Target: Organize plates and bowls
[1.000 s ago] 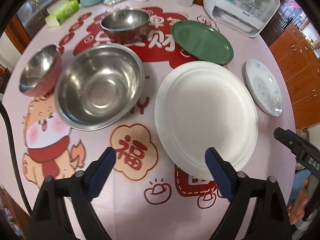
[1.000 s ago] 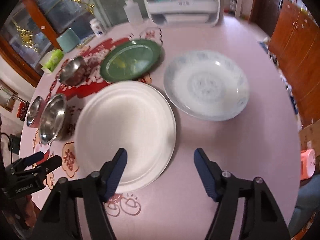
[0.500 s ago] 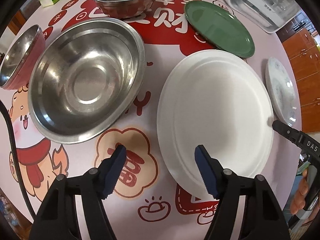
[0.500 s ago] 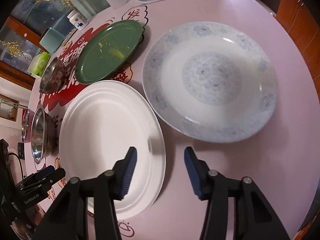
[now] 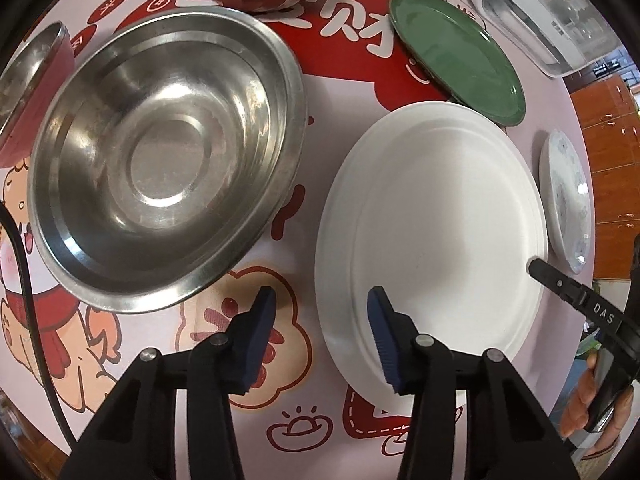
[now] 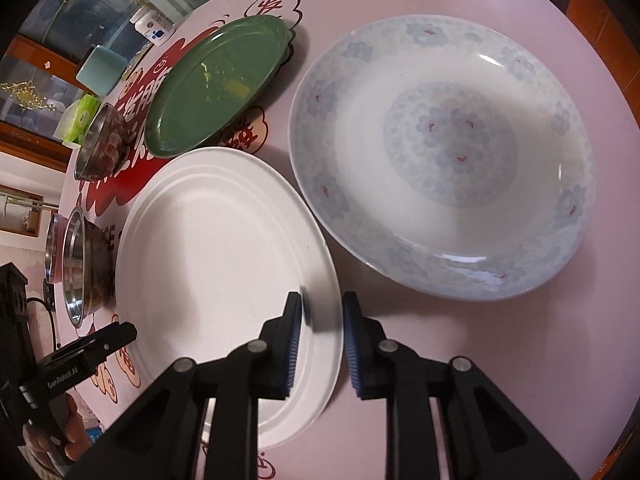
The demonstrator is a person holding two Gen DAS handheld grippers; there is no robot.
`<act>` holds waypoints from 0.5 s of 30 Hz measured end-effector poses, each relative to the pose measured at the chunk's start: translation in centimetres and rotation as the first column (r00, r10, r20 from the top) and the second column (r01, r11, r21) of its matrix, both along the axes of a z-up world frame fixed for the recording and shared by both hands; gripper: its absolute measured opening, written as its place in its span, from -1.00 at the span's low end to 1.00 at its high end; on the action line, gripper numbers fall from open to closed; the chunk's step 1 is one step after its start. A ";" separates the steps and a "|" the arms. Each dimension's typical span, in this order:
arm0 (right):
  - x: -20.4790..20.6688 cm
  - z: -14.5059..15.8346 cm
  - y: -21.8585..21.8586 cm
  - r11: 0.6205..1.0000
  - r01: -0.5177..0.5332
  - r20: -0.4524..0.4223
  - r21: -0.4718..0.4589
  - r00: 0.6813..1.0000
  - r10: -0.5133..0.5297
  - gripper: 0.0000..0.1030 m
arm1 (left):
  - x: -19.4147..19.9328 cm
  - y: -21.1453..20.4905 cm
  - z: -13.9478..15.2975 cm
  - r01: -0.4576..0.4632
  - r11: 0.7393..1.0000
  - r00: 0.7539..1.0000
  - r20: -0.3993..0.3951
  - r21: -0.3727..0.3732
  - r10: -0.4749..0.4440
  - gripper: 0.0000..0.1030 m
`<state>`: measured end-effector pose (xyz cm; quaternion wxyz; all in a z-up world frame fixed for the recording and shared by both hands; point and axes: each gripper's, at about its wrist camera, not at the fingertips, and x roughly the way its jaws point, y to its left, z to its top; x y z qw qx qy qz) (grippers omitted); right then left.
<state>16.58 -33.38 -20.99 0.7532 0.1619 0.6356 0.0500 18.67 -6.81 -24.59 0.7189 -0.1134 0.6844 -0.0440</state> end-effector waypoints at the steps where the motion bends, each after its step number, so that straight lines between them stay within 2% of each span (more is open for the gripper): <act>1: -0.1 0.0 0.0 1.000 0.000 0.000 0.003 1.000 0.000 -0.62 | 0.0 0.4 -0.2 -0.002 1.000 1.000 0.001 -0.001 0.002 -0.10; 7: -0.6 0.0 -0.3 1.000 -0.004 -0.003 0.013 1.000 0.004 -0.63 | 0.9 1.0 -0.5 -0.002 1.000 1.000 0.005 -0.006 0.002 -0.12; 12: -0.9 0.0 -0.1 1.000 -0.013 0.000 0.010 1.000 0.013 -0.63 | 1.8 1.0 -0.8 0.003 0.999 1.000 0.004 -0.048 -0.003 -0.41; 15: -1.3 0.1 0.0 1.000 -0.017 0.007 -0.001 1.000 0.017 -0.63 | 2.2 1.1 -0.8 0.009 1.000 1.000 0.013 -0.028 -0.009 -0.51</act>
